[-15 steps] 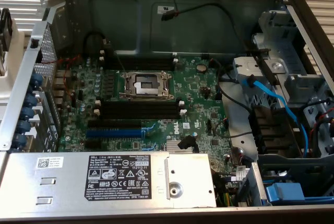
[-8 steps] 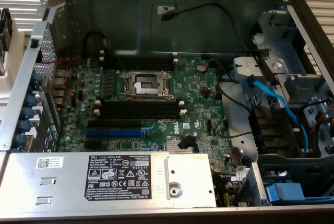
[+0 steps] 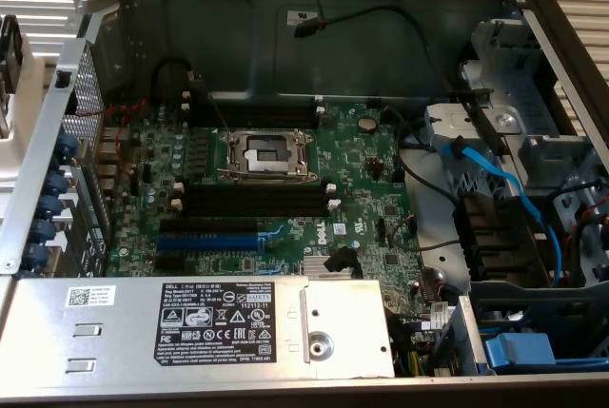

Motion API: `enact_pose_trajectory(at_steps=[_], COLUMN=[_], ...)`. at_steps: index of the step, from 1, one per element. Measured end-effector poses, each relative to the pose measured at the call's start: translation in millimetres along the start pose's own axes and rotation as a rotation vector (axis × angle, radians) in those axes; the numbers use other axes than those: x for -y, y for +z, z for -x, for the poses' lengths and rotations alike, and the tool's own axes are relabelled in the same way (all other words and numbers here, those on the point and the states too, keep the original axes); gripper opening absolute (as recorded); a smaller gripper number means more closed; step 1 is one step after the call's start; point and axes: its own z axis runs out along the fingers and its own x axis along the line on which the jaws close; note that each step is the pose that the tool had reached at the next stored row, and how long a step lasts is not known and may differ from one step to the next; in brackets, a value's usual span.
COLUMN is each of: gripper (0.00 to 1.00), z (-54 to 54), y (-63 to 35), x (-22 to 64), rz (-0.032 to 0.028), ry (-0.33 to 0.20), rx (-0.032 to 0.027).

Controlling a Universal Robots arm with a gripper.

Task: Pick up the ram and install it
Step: 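Pick up the ram and move it above insertion slot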

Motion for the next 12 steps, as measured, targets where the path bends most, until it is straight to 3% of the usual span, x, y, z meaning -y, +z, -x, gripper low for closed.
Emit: enact_pose_trajectory(at_steps=[12], gripper=[0.12], z=[-12.8], y=[-10.9], x=[47.4], rz=[0.0025], ry=[0.0], rx=[0.0004])
